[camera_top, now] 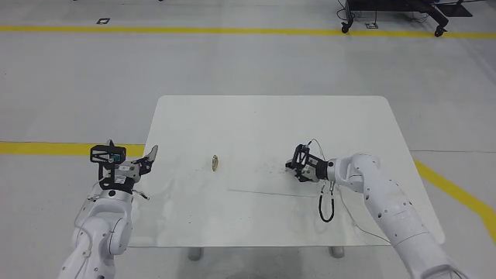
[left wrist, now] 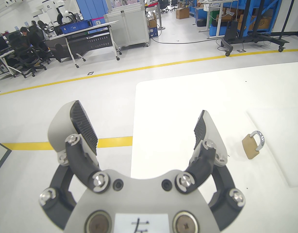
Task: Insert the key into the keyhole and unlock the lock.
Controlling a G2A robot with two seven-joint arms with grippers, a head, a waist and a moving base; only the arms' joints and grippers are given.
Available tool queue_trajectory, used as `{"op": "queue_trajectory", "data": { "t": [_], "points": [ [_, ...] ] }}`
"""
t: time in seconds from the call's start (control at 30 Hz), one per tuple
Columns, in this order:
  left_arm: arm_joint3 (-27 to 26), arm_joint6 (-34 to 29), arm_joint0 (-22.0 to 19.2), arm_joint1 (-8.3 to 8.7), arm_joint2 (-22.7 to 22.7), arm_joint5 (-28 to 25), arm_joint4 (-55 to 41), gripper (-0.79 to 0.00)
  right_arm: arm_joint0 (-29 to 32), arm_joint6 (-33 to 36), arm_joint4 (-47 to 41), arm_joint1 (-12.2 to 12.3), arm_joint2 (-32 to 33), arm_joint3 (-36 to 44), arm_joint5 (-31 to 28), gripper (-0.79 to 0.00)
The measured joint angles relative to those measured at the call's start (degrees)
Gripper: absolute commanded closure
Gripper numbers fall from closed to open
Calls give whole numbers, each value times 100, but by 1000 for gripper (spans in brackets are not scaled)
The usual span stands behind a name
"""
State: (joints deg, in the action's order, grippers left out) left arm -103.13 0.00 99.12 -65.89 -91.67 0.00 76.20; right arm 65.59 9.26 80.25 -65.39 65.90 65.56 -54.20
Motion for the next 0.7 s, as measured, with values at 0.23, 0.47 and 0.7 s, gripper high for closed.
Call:
{"op": "queue_trajectory", "data": {
  "t": [0.23,0.47,0.7],
  "points": [
    [0,0,0,0,0,0,0,-785,209,-427,263,103,234,357,299,0],
    [0,0,0,0,0,0,0,-785,590,-834,317,241,650,859,387,0],
    [0,0,0,0,0,0,0,-785,627,-880,290,250,685,892,388,0]
  ]
}}
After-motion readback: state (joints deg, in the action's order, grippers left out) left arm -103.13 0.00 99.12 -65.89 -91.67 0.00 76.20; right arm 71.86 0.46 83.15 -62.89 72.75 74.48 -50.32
